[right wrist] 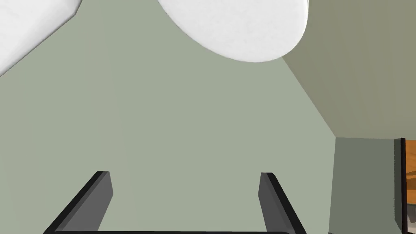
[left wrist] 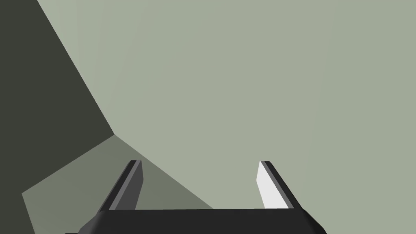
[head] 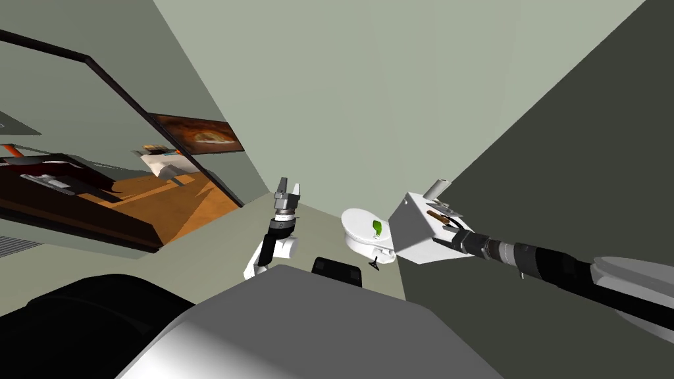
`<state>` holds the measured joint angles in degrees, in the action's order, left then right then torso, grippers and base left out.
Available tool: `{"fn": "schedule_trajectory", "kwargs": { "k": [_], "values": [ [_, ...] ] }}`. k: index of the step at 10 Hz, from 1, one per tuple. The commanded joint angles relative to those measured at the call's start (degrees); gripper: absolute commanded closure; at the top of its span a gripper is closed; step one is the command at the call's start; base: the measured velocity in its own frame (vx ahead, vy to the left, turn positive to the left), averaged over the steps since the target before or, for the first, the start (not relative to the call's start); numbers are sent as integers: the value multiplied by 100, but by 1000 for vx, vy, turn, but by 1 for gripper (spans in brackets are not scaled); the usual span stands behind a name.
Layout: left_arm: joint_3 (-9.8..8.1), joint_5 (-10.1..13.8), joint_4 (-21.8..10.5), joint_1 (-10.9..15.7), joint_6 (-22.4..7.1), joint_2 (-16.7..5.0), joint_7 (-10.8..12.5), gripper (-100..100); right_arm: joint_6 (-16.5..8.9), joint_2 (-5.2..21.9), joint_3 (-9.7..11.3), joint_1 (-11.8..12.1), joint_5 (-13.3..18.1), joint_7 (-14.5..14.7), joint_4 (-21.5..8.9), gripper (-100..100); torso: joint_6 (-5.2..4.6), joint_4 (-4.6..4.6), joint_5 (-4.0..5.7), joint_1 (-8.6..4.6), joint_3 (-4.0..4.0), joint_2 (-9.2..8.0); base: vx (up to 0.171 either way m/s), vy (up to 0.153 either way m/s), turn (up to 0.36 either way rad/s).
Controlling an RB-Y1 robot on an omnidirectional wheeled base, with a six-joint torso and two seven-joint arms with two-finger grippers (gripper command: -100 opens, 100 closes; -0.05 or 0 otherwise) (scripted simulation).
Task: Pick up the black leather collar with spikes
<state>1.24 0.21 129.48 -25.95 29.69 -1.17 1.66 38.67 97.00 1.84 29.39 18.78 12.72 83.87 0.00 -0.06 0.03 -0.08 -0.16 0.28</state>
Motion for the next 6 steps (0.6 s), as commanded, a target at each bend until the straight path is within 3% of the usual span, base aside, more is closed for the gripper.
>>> {"fn": "schedule_trajectory", "kwargs": {
  "k": [1, 3, 5, 6],
  "values": [
    [0, 0, 0, 0, 0, 0, 0, 0, 54, 246, 256, -68, 193, -61, -286, -100, 0, 0, 0, 0, 0, 0, 68, -33, 98],
    [0, 0, 0, 0, 0, 0, 0, 0, 94, 572, 524, 83, 452, -120, -674, -100, 3, -4, 3, -13, -9, 16, 117, -69, 188],
    [0, 0, 0, -1, 0, 0, 0, 0, 94, 610, 524, 83, 452, -120, -674, -100, 0, -4, 4, -11, -10, 17, 62, -27, 21],
    [0, 0, 0, 0, 0, 0, 0, 0, 111, 763, 659, 161, 573, -154, -840, -100, -2, 0, 1, 4, 0, -2, 45, -17, 101]
  ]
}}
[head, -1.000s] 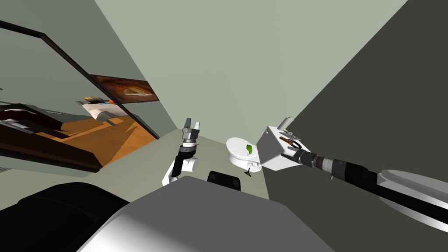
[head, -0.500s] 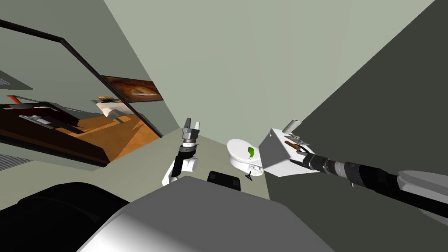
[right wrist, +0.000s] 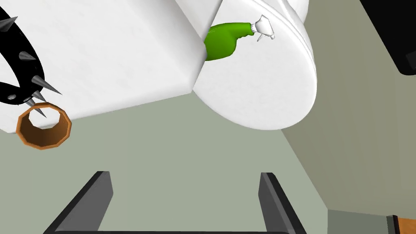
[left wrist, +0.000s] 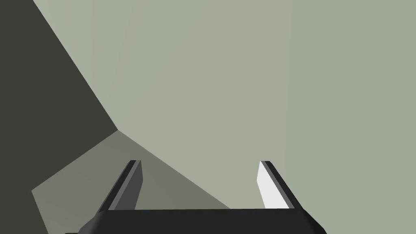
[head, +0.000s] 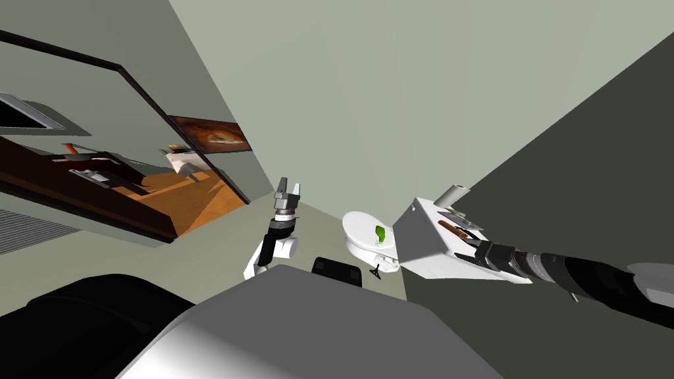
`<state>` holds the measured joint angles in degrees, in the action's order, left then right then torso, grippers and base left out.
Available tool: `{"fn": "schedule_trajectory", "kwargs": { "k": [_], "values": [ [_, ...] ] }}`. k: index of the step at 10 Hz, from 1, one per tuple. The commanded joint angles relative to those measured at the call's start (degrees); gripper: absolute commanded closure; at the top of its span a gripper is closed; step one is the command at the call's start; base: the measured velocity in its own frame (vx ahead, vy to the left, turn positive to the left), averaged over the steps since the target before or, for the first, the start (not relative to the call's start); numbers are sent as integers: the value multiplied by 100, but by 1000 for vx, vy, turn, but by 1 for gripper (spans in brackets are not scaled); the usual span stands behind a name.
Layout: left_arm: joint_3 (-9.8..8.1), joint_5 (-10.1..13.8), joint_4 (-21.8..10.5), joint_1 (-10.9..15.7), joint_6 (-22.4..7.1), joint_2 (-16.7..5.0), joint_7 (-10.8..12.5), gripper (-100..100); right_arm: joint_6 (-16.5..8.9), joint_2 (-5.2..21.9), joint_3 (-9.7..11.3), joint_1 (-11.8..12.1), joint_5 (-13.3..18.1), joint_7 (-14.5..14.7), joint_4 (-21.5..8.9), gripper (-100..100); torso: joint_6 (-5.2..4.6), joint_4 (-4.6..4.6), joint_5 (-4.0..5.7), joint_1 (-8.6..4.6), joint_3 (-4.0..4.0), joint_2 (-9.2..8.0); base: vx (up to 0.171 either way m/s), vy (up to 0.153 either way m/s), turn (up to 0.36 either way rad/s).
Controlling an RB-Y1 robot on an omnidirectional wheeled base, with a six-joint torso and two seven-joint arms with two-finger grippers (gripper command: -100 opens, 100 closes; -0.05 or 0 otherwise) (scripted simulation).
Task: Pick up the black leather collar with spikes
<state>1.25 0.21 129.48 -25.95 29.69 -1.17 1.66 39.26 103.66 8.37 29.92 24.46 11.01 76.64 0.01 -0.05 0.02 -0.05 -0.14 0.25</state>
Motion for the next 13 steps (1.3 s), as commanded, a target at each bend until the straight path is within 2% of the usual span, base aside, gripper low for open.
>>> {"fn": "schedule_trajectory", "kwargs": {
  "k": [1, 2, 4, 5, 9, 10, 11, 12, 13],
  "values": [
    [0, 0, 0, 0, 0, 0, 0, 0, 67, 231, 139, 185, 119, -19, -269, -100, 0, 0, 0, 0, 0, 0, 80, -59, 179],
    [0, 0, 0, 0, 0, 0, 0, 0, 67, 231, 139, 185, 119, -19, -269, -100, 0, -2, 3, -13, -5, 8, 63, -57, 65],
    [0, 0, 0, 0, 0, 0, 0, 0, 92, 440, 387, 332, 321, -92, -526, -100, -2, -1, 3, -12, -3, 4, 74, -60, 121],
    [0, 0, 0, 0, 0, 0, 0, 0, 92, 440, 387, 332, 321, -92, -526, -100, 0, -3, 6, -19, -7, 12, 66, -59, 51],
    [-1, 0, 0, -1, 0, 0, 0, 0, 125, 652, 789, 572, 622, -222, -879, -100, -3, -2, 6, -17, -4, 7, 61, -61, 100],
    [-1, 0, 0, -1, 0, 0, 0, 0, 165, 634, 723, 554, 499, -125, -893, -100, -2, -2, 6, -19, -4, 6, 27, -34, 23],
    [-1, 0, 0, -1, 0, 0, 0, 0, 173, 642, 738, 562, 495, -117, -907, 0, -4, 1, 4, -6, 2, -4, 5, -7, -2],
    [0, 0, 0, 0, 0, 0, 0, 0, 72, 461, 781, 567, 545, -56, -932, -100, -4, 3, 1, 5, 7, -13, 19, -3, 80],
    [0, 0, 0, 0, 0, 0, 0, 0, 32, 389, 799, 570, 565, -31, -942, -100, -3, 3, 1, 8, 7, -13, 29, -6, 75]
  ]
}}
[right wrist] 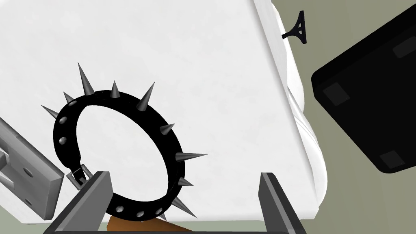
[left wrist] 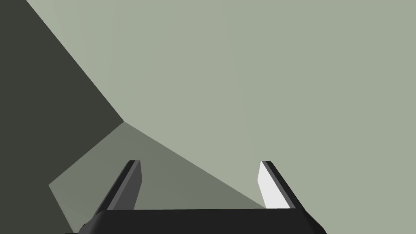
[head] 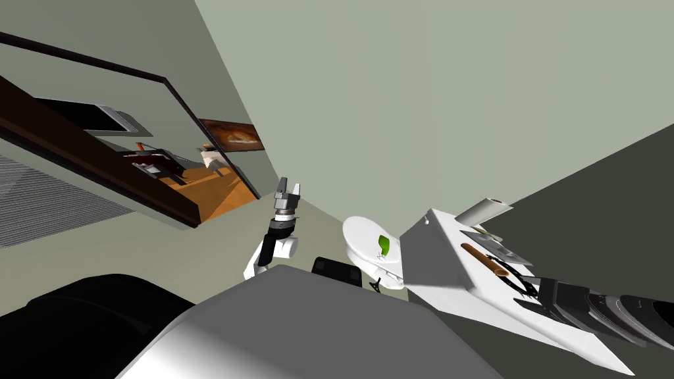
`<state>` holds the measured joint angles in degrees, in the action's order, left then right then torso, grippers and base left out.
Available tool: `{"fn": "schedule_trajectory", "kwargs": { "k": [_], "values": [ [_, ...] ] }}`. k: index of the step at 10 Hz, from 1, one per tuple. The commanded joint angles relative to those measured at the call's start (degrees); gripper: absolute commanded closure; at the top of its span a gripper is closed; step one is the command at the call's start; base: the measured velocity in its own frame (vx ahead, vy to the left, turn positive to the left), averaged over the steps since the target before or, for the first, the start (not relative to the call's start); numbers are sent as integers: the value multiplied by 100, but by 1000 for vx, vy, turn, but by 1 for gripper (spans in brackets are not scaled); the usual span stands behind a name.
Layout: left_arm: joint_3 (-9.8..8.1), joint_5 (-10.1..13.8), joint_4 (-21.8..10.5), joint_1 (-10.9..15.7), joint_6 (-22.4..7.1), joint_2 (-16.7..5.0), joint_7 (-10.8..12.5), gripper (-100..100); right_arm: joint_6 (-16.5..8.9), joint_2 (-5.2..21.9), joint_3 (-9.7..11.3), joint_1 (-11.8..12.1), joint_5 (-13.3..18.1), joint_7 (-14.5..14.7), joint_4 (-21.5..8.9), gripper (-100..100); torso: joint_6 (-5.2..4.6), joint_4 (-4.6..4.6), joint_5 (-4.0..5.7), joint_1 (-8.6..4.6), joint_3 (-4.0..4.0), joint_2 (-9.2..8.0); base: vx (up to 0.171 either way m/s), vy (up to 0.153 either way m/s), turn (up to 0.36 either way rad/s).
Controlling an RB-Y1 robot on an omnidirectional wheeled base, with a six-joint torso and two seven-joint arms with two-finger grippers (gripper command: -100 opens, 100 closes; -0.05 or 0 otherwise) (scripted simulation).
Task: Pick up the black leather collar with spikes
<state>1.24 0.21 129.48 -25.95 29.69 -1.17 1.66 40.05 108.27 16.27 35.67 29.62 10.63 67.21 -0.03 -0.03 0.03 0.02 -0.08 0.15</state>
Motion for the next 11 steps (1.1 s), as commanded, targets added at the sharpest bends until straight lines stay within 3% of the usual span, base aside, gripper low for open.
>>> {"fn": "schedule_trajectory", "kwargs": {
  "k": [1, 4, 5, 9, 10, 11],
  "values": [
    [0, 0, 0, 0, 0, 0, 0, 0, -106, -180, 37, -2, 79, 45, -15, -100, 0, 0, 0, 0, 0, 0, 31, -5, 76],
    [0, 0, 0, 0, 0, 0, 0, 0, -140, -133, 40, 49, -54, 93, 13, -100, -1, 1, -2, 4, 3, -6, 9, 0, 3],
    [0, 0, 0, 0, 0, 0, 0, 0, -135, -135, 39, 47, -41, 82, 12, 100, -1, 2, -2, 5, 5, -8, 0, 0, 0],
    [0, 0, 0, 0, 0, 0, 0, 0, -143, -121, 27, 36, -38, 100, 8, 100, -11, -3, 9, 5, 2, -9, 1, -2, 2],
    [0, 0, 0, 0, 0, 0, 0, 0, -142, -120, 26, 36, -37, 103, 9, 0, -13, -3, 9, 4, 2, -8, 0, 0, 0],
    [0, 0, 0, 0, 0, 0, 0, 0, 34, 72, -26, -11, 10, -42, 22, 100, -14, -3, 9, 4, 3, -9, -34, 6, -106]
  ]
}}
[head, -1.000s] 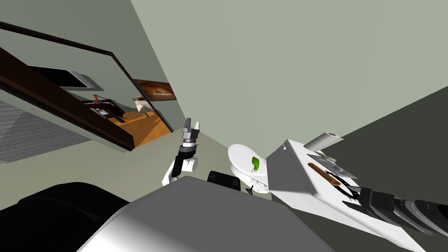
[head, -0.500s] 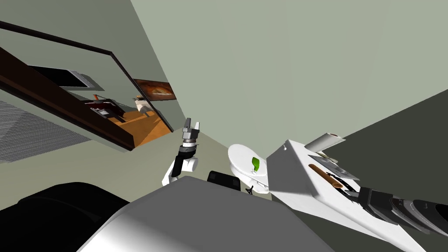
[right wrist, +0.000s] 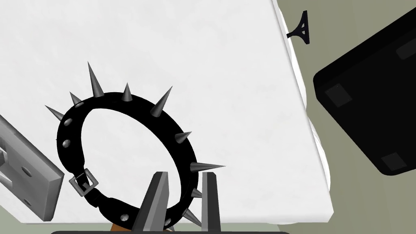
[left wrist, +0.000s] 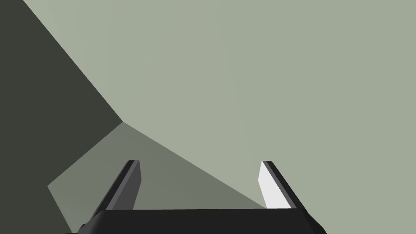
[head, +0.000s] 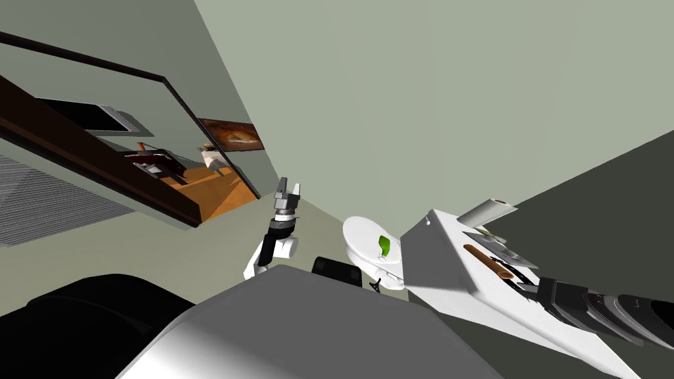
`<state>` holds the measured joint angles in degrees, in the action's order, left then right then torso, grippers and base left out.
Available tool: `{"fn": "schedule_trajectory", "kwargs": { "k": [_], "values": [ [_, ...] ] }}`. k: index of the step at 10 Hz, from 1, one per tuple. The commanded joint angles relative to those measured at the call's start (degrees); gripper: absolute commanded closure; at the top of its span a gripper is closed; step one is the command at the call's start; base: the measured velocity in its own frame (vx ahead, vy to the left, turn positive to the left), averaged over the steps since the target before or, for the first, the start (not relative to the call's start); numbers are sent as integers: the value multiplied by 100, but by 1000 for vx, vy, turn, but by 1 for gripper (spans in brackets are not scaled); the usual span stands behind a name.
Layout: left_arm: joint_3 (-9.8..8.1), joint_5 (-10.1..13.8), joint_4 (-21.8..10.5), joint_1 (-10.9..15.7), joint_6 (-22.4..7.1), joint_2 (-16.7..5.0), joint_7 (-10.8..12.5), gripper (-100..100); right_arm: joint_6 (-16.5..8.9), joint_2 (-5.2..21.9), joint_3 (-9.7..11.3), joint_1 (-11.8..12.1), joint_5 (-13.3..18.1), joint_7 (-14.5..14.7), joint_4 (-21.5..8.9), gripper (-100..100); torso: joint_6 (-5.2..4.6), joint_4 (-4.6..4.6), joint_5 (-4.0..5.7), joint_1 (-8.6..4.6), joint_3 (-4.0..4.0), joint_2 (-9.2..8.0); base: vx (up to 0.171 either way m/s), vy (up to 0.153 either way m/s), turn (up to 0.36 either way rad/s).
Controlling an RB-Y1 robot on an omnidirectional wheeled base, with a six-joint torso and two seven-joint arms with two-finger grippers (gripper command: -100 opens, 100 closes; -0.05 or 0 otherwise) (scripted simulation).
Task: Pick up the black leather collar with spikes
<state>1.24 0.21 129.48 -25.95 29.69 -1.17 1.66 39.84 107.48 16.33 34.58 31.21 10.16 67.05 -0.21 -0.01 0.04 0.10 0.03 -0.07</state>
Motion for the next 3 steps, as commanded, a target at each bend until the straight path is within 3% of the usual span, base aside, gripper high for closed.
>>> {"fn": "schedule_trajectory", "kwargs": {
  "k": [1, 2, 3],
  "values": [
    [0, 0, 0, 0, 0, 0, 0, 0, 74, 186, -42, 97, -159, -8, 44, 100, 0, 0, 0, 0, 0, 0, -38, 4, -98],
    [0, 0, 0, 0, 0, 0, 0, 0, 67, 128, -29, 36, -61, -57, 25, 100, -5, 3, -1, 5, 7, -11, -13, 1, -19],
    [0, 0, 0, 0, 0, 0, 0, 0, 75, 143, -30, 46, -76, -55, 28, 0, -1, 3, 4, 2, 6, -8, 0, 0, 0]
  ]
}}
